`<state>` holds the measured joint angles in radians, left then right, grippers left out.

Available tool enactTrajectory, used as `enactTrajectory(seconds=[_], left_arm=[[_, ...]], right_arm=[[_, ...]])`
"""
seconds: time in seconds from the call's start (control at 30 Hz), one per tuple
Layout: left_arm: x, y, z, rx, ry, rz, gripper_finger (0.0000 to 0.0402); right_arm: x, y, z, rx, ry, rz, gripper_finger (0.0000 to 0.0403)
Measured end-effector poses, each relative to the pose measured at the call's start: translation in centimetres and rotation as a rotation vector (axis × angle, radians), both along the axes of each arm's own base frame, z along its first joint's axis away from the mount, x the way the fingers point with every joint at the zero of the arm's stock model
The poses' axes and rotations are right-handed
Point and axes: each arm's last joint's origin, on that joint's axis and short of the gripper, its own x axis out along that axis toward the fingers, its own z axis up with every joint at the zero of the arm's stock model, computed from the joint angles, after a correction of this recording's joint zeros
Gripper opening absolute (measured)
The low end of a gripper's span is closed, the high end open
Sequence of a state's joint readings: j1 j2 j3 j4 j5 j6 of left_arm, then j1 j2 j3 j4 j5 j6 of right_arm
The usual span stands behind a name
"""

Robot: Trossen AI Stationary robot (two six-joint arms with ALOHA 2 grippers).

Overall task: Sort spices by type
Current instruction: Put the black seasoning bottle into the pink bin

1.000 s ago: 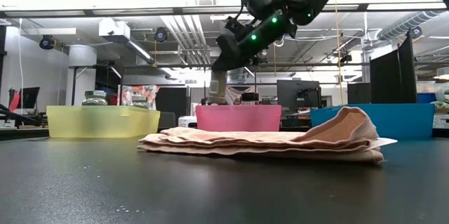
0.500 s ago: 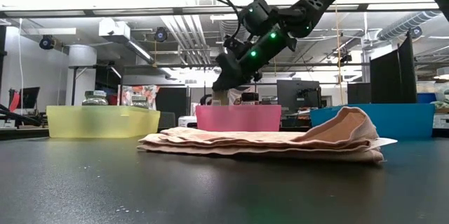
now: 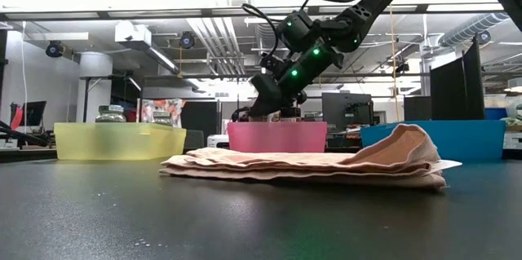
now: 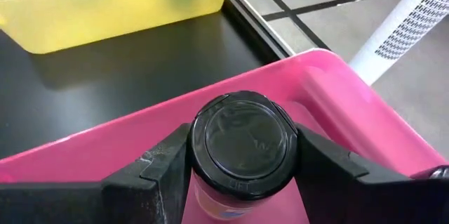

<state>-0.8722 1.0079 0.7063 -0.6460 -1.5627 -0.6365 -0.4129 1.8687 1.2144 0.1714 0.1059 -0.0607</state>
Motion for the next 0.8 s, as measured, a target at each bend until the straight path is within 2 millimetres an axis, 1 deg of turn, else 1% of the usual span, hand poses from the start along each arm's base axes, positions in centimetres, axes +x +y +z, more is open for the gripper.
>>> enactTrajectory(seconds=[0.27, 0.53, 0.8], left_arm=[[0.04, 0.00, -0.05, 0.004, 0.002, 0.002, 0.0274], [0.03, 0.01, -0.08, 0.006, 0.004, 0.003, 0.0274], [0.03, 0.02, -0.10, 0.006, 0.004, 0.003, 0.0275]], right_arm=[[0.16, 0.23, 0.06, 0.004, -0.003, 0.073, 0.0205], [0.13, 0.23, 0.03, -0.016, 0.012, 0.089, 0.0206], [0.14, 0.25, 0.03, -0.022, 0.015, 0.094, 0.0234]])
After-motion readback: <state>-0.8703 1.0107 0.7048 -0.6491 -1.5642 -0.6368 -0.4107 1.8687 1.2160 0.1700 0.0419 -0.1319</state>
